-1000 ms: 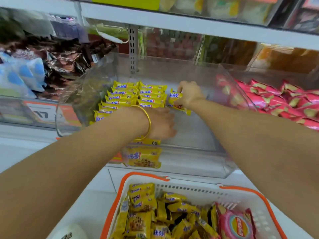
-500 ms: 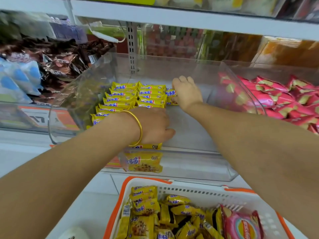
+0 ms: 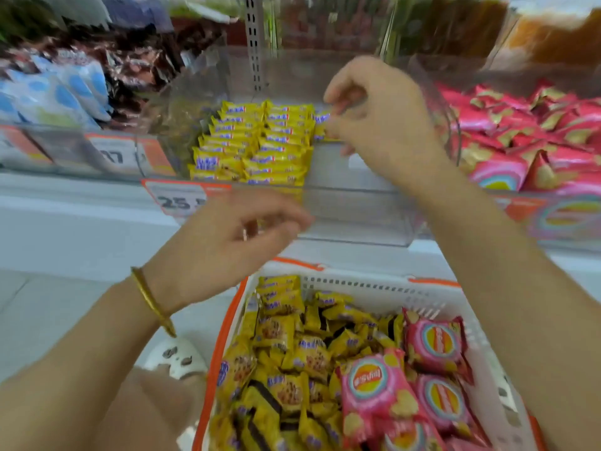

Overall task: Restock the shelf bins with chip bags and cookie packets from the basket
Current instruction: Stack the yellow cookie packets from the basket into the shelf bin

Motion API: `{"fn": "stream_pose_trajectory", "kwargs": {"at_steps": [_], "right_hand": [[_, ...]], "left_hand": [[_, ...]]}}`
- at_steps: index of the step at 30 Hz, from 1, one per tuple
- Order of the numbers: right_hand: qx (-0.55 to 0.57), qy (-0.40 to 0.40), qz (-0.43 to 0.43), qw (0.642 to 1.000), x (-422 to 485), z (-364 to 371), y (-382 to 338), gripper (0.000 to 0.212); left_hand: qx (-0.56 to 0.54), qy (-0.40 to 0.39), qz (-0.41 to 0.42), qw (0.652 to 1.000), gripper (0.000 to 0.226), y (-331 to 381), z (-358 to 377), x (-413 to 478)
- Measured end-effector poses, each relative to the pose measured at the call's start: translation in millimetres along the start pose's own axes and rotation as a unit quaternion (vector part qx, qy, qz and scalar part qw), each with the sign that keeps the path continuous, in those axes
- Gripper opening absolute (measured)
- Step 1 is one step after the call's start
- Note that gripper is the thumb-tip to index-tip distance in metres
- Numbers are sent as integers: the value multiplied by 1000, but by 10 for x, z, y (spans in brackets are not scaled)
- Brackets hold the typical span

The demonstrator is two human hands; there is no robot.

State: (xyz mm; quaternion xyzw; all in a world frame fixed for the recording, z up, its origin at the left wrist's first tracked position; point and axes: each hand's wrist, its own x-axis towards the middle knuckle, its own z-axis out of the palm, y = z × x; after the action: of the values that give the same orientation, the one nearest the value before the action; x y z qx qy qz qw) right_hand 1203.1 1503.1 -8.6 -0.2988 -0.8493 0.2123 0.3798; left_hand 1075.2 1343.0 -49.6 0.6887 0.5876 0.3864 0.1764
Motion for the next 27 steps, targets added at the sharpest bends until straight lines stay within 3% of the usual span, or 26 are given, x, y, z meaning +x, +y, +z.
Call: {"fn": "stream_pose_trajectory", "kwargs": {"at_steps": [2, 4, 7, 10, 14, 19, 23, 27], "right_hand": [[102, -75, 13, 992, -574, -29, -167, 19], [143, -211, 118, 960, -1029, 231, -87, 24], [9, -377, 197, 905, -1452, 941, 334, 5], [-109, -454, 191, 863, -1746, 1623, 686, 45], [-219, -446, 194, 846, -2040, 2124, 810, 69], [-280, -425, 159, 846, -2025, 2101, 795, 59], [-227, -379, 137, 887, -1938, 1528, 722, 58], [-109, -303, 116, 939, -1895, 831, 526, 66]], "left_hand": [[16, -71, -67, 995, 15, -170, 134, -160], [83, -136, -111, 981, 16, -390, 254, -230], [181, -223, -145, 947, 23, -598, 373, -243], [202, -253, -162, 932, 26, -672, 426, -219], [254, -264, -180, 913, 30, -731, 477, -212], [286, -262, -205, 898, 31, -809, 468, -213], [260, -262, -222, 902, 38, -836, 538, -206], [128, -263, -285, 913, 56, -685, 683, -172]]}}
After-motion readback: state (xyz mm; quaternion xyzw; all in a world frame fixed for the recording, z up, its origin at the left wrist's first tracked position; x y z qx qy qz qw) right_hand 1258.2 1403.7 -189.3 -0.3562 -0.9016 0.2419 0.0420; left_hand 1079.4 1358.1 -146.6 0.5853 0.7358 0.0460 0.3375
